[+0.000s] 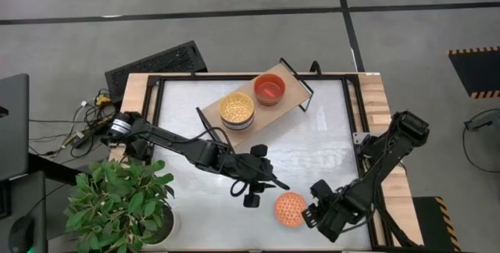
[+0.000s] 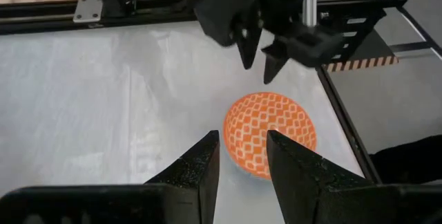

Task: Place and stack bowls onto a shelf
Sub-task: Stack the patterned orange bowl on top of the patterned yellow bowl on the shelf

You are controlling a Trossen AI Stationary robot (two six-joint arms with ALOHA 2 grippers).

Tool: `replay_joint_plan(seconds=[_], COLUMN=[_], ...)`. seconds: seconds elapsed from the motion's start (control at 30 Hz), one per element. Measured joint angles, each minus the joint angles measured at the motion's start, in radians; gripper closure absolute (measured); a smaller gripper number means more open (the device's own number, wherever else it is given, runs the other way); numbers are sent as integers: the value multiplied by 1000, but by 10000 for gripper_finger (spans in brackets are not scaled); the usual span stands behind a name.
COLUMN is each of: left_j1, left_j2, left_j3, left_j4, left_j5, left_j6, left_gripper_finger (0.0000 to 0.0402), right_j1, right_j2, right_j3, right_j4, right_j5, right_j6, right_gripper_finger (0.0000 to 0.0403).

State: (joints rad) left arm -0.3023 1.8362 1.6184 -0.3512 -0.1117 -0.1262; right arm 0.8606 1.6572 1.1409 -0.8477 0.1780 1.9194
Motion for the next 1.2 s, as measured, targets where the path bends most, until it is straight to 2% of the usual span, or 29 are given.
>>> replay_joint_plan(seconds=[0.1,0.3,0.5,0.6,0.73,0.83,1.03,1.2], left_j1=[0,0,0,0,-1,0,1,25], left_j2=[0,0,-1,-1,-1,-1,-1,-4], left_j3=[0,0,0,0,0,0,-4,-73], left_j4=[2,2,-17,-69,-150,-207,-296,-262], left_j5=[0,0,22,65,71,39,-145,-119], left_j6=[-2,-2,-2,-2,-40,-90,-219,-371], left_gripper_finger=[296,296,296,296,296,296,296,296], right_j1=[-5,-50,-161,-215,-260,-254,-179,-110], right_j2=[54,124,159,164,163,163,163,163], right_j3=[0,0,1,0,1,7,14,14], right_j4=[32,154,271,316,435,433,390,326], right_j5=[-43,-50,-43,-40,-36,-41,-46,-49], right_j6=[-1,-53,-225,-333,-444,-427,-319,-203], right_gripper_finger=[185,185,185,185,185,185,185,185])
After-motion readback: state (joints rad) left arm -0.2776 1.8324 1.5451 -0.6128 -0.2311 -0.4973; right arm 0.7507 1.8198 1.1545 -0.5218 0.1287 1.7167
